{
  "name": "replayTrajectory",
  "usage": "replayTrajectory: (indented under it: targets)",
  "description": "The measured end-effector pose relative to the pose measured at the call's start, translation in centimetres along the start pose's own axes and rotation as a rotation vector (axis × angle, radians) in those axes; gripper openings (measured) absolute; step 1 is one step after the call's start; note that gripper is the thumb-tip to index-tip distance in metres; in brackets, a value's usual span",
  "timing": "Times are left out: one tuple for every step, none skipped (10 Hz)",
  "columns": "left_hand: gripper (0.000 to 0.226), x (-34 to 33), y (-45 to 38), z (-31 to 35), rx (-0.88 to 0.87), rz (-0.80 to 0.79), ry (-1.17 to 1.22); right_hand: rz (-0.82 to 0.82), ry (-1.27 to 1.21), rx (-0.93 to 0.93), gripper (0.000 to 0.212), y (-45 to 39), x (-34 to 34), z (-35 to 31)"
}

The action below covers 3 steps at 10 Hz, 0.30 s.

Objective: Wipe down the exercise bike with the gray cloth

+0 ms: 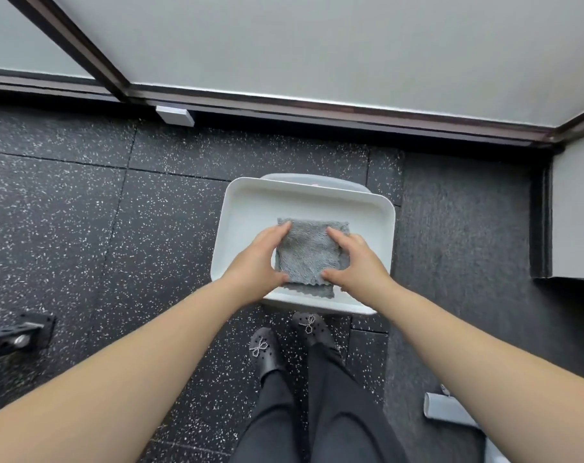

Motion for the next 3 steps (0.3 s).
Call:
replayTrajectory:
  targets:
    - [0.097, -0.6, -1.6, -0.8, -0.021, 0.008, -0.060, 0.010, -0.020, -0.012, 0.087, -1.4, -1.0, 0.7]
    - [0.100, -1.2, -2.2, -2.2, 0.019, -0.044, -0.145, -0.073, -0.056, -0.051, 0.097, -1.9, -2.2, 1.6]
    - [0.092, -1.0, -1.6, -3.7, 0.112, -0.076, -0.221, -0.099, -0.048, -0.103, 0.098, -1.7, -1.5, 2.6]
Point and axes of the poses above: each hand's wrist, its own y-axis away from the middle knuckle, its own x-axis out of the back of the hand, z = x × y, the point moved 6 cm from there along -y, towards the middle knuckle, and after that the axes turned 12 degrees about z, right-handed, at the moved point
